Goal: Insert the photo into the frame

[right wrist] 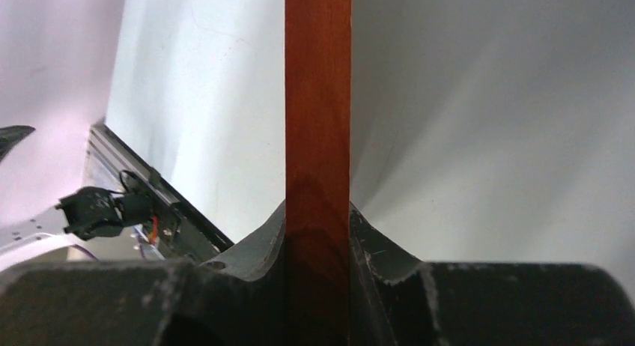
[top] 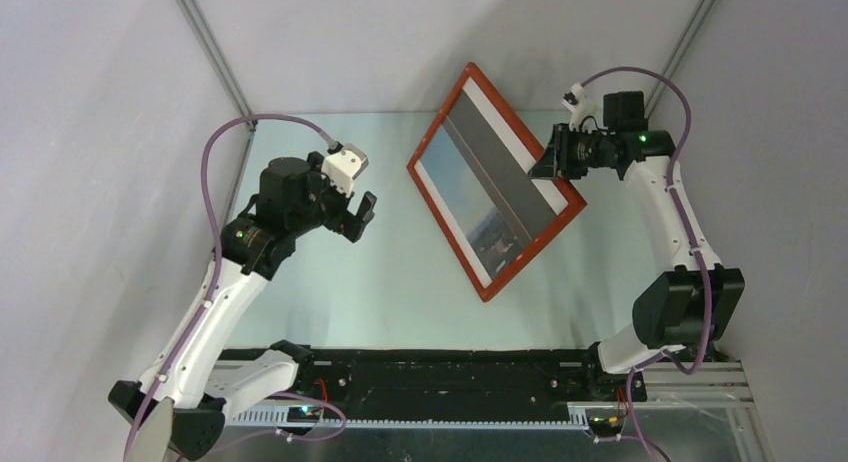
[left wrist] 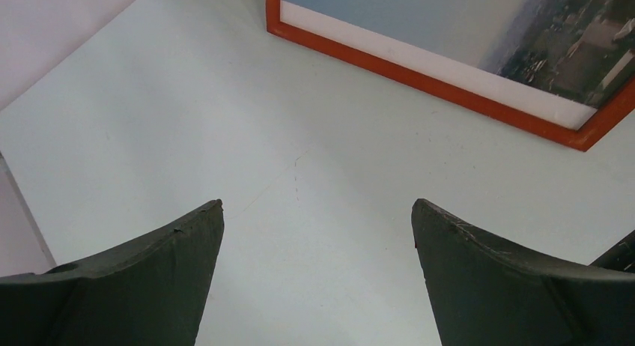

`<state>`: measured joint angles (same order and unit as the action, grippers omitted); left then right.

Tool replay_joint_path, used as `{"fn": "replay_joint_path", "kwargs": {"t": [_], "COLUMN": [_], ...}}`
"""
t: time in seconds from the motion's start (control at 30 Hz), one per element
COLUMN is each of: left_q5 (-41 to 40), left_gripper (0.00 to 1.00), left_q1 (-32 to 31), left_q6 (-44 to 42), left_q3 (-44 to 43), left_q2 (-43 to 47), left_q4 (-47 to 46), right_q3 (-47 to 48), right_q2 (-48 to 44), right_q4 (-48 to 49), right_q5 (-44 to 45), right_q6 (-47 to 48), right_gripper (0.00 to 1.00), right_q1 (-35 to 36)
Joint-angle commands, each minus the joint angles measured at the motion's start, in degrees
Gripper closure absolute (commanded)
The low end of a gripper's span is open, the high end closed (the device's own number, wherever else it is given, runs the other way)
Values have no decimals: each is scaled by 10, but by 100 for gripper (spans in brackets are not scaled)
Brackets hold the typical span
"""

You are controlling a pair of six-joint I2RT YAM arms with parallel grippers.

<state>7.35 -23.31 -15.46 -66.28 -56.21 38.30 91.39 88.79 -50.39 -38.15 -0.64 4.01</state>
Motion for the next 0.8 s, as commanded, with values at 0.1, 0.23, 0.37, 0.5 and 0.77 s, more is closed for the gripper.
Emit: {"fn": "replay_joint_path", "kwargs": {"t": [0.1, 0.23, 0.37, 0.5, 0.77], "left_q5": [18, 18, 14, -2, -11], "left_gripper": [0, 0, 0, 0, 0], "left_q1": [5, 6, 6, 9, 39], "left_q6": [27, 29, 41, 61, 143], "left_q3": [10, 17, 29, 61, 77], "left_q2": [-17, -20, -20, -18, -64], "left_q4": [-35, -39, -49, -75, -107], "right_q3": [-104, -137, -164, -209, -306], "right_q2": [-60, -66, -75, -93, -131], "right_q4": [153, 179, 207, 242, 322], "right_q5": [-41, -41, -41, -31, -7], "right_q6": [-76, -93, -114, -133, -159], "right_gripper": [100, 100, 100, 100, 100], "right_q1": [-27, -28, -29, -28, -21]}}
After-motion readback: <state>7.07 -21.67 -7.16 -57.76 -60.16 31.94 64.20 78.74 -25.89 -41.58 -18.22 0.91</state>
